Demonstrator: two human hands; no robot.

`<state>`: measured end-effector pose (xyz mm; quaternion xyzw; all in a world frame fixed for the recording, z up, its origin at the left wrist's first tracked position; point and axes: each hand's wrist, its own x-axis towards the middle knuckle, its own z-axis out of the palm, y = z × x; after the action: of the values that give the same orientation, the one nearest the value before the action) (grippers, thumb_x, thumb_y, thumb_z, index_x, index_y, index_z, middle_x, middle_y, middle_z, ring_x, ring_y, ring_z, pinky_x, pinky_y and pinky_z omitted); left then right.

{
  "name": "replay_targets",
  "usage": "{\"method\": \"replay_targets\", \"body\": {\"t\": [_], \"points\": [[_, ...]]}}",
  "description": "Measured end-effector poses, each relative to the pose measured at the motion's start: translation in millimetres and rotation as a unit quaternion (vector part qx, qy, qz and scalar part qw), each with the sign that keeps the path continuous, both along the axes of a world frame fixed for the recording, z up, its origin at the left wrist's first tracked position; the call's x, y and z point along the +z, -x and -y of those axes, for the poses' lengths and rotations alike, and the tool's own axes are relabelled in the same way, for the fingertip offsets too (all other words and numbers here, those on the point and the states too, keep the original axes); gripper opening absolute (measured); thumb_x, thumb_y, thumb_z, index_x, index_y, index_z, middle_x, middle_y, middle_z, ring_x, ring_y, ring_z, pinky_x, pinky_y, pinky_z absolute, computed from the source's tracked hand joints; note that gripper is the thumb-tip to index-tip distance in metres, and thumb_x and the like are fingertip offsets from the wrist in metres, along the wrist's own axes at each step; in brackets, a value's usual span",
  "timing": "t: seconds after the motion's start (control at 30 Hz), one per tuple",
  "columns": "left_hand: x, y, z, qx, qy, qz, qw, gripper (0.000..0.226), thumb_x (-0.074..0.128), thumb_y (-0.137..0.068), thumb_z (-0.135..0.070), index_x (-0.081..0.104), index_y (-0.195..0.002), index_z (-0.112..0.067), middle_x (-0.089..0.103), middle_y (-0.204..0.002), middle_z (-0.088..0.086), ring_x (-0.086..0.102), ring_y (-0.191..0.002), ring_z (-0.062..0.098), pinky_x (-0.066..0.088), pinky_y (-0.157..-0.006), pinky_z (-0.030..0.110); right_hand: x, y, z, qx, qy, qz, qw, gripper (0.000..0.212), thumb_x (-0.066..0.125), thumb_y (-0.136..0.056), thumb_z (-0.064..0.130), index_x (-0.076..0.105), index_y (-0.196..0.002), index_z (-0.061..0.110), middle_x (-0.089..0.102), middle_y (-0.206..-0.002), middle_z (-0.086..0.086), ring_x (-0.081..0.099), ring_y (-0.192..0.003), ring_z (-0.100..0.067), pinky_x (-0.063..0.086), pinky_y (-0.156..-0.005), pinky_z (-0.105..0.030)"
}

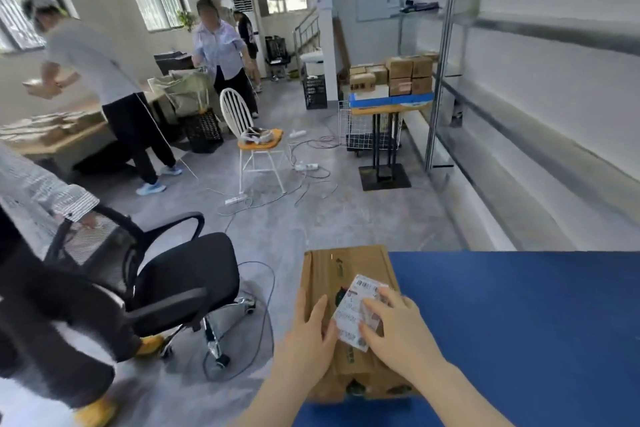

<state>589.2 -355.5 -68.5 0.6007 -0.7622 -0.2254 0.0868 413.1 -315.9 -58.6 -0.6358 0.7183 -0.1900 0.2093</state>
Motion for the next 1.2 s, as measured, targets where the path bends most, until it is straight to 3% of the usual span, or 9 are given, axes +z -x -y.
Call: {"method": "replay_targets", "body": {"t": [0.13, 0.4, 0.57, 0.67, 0.8, 0.93, 1.03, 1.13, 1.2], "points": [[-21.0, -3.5, 26.3, -0.002, 0.015, 0.02, 1.0, 0.052, 0.03, -0.096, -0.053, 0.018, -0.146, -0.043, -0.017, -0.157, -0.015, 0.059, -0.099, 0.019, 0.051, -0.077, 0.034, -31.2, -4.0, 20.4, -0.008, 0.001, -0.019, 1.0, 0.05, 0.037, -0.092, 0.055, 0.03, -0.141, 0.043, 0.008, -0.155, 0.016, 0.003, -0.142, -0.026, 0.03, -0.11, -0.038], [-34.6, -4.7, 70.0, -0.052, -0.004, -0.038, 0.998, 0.054, 0.034, -0.096, -0.052, 0.017, -0.146, -0.045, -0.019, -0.157, -0.014, 0.054, -0.112, 0.023, 0.049, -0.085, 0.038, -35.4, -1.9, 45.9, -0.034, 0.023, -0.052, 0.998, 0.052, 0.033, -0.093, 0.056, 0.025, -0.143, 0.043, 0.007, -0.157, 0.013, 0.004, -0.143, -0.026, 0.036, -0.106, -0.037], [-31.1, -6.4, 85.5, -0.093, -0.018, -0.061, 0.994, 0.055, 0.039, -0.096, -0.049, 0.019, -0.146, -0.043, -0.016, -0.158, -0.012, 0.056, -0.112, 0.02, 0.044, -0.08, 0.03, -34.6, -8.4, 44.4, -0.059, 0.017, -0.072, 0.996, 0.051, 0.032, -0.095, 0.052, 0.025, -0.144, 0.04, 0.008, -0.158, 0.008, 0.006, -0.142, -0.033, 0.035, -0.106, -0.042], [-26.4, -4.1, 88.0, -0.107, -0.022, -0.072, 0.991, 0.054, 0.04, -0.096, -0.047, 0.021, -0.147, -0.041, -0.015, -0.158, -0.012, 0.045, -0.128, 0.023, 0.042, -0.089, 0.032, -30.5, -7.7, 45.1, -0.061, -0.002, -0.065, 0.996, 0.051, 0.032, -0.096, 0.051, 0.024, -0.145, 0.038, 0.005, -0.159, 0.006, 0.004, -0.143, -0.034, 0.032, -0.107, -0.046], [-6.8, 11.9, 73.6, -0.08, 0.049, 0.074, 0.993, 0.057, 0.026, -0.094, -0.058, 0.006, -0.147, -0.047, -0.015, -0.159, -0.005, 0.013, -0.142, 0.038, 0.025, -0.108, 0.058, -11.4, 11.6, 19.3, -0.093, 0.026, -0.049, 0.994, 0.056, 0.033, -0.095, 0.053, 0.015, -0.147, 0.041, -0.001, -0.16, 0.001, 0.0, -0.145, -0.026, 0.026, -0.11, -0.048], [47.3, 82.3, 48.5, -0.188, 0.121, 0.018, 0.975, 0.057, 0.028, -0.096, -0.055, 0.006, -0.147, -0.045, -0.006, -0.161, 0.002, 0.009, -0.145, 0.032, 0.016, -0.114, 0.055, 15.8, 67.4, -58.2, -0.224, 0.061, -0.033, 0.972, 0.06, 0.031, -0.095, 0.056, 0.009, -0.149, 0.04, -0.004, -0.16, 0.005, 0.0, -0.146, -0.017, 0.021, -0.113, -0.041], [73.8, 171.8, 5.0, -0.315, 0.097, -0.036, 0.943, 0.063, 0.041, -0.093, -0.049, 0.007, -0.147, -0.046, -0.002, -0.16, -0.002, 0.027, -0.139, 0.029, 0.033, -0.106, 0.051, 36.4, 118.2, -146.4, -0.35, 0.082, -0.031, 0.933, 0.06, 0.034, -0.094, 0.056, 0.012, -0.148, 0.04, 0.0, -0.16, 0.005, 0.004, -0.145, -0.017, 0.021, -0.114, -0.041], [79.1, 264.4, -80.6, -0.419, 0.046, -0.1, 0.901, 0.066, 0.051, -0.091, -0.037, 0.014, -0.144, -0.052, 0.005, -0.158, -0.008, 0.049, -0.113, 0.029, 0.053, -0.074, 0.044, 55.8, 159.4, -254.2, -0.472, 0.096, -0.048, 0.875, 0.061, 0.037, -0.094, 0.054, 0.017, -0.148, 0.035, 0.006, -0.159, 0.0, 0.01, -0.145, -0.02, 0.021, -0.114, -0.041], [77.9, 314.1, -154.9, -0.483, -0.001, -0.11, 0.869, 0.068, 0.052, -0.092, -0.033, 0.014, -0.144, -0.052, 0.005, -0.157, -0.008, 0.053, -0.101, 0.026, 0.053, -0.065, 0.04, 70.6, 178.0, -328.7, -0.542, 0.099, -0.063, 0.832, 0.059, 0.042, -0.094, 0.047, 0.025, -0.147, 0.031, 0.012, -0.158, -0.005, 0.015, -0.144, -0.022, 0.023, -0.113, -0.038]]}}
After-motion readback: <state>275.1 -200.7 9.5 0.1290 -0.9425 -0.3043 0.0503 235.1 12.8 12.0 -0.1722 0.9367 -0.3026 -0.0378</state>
